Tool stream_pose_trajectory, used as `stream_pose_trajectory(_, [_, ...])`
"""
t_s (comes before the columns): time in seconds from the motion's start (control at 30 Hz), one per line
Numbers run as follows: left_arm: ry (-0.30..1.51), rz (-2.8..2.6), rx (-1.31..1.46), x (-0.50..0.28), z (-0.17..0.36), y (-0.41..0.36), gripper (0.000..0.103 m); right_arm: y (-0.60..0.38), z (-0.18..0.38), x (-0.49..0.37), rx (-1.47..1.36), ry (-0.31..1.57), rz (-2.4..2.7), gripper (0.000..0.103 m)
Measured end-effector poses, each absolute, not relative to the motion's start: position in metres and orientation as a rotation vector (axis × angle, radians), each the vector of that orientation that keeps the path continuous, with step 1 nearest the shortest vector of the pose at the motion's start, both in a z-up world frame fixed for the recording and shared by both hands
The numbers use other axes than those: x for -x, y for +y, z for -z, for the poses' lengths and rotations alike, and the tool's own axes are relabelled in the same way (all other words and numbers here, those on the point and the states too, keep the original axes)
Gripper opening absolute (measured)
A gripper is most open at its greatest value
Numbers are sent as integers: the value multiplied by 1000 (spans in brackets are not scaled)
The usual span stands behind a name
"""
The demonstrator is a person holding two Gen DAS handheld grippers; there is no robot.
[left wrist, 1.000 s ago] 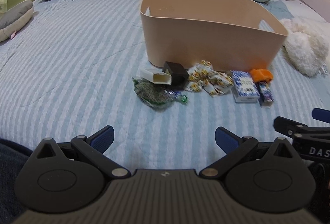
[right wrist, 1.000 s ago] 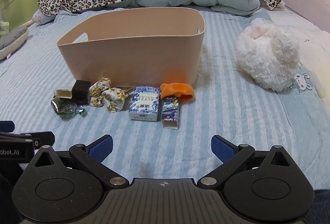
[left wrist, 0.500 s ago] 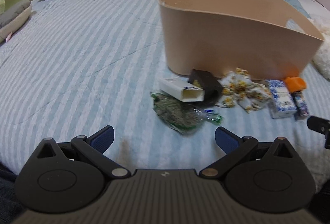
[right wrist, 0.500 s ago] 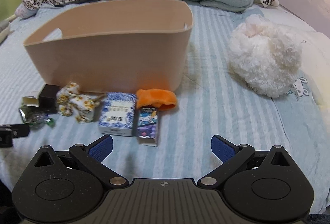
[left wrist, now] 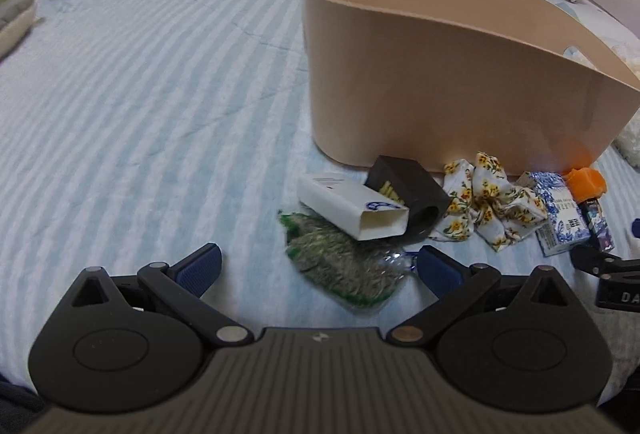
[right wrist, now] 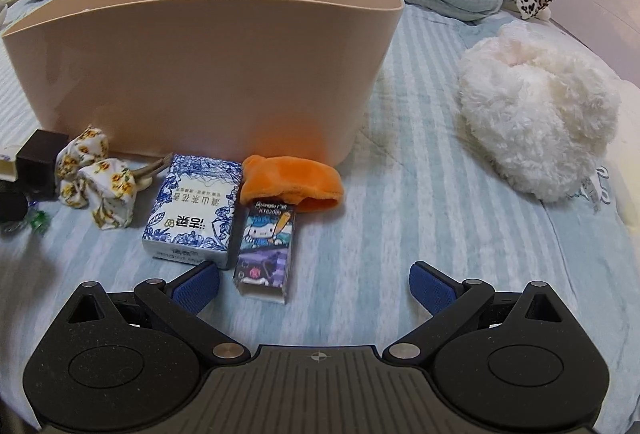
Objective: Organize objects
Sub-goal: 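Grasp the cartoon card box with the right tool while the left grasps the green bag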
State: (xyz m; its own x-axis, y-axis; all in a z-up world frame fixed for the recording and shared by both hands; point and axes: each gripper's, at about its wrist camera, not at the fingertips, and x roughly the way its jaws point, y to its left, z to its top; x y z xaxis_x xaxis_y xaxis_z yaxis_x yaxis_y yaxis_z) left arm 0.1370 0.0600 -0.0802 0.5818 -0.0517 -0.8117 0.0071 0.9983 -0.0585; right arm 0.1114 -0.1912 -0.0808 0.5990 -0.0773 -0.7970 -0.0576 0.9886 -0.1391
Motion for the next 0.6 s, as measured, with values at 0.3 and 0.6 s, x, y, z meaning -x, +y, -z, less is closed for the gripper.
stream_pose_trajectory(0.3, [954, 59, 105, -138, 85, 65, 88, -196, 87, -110, 67, 915, -33, 69])
stream_pose_trajectory(0.6, [926, 71, 99, -121, 77, 63, 45, -197, 80, -102, 39, 900, -83, 21])
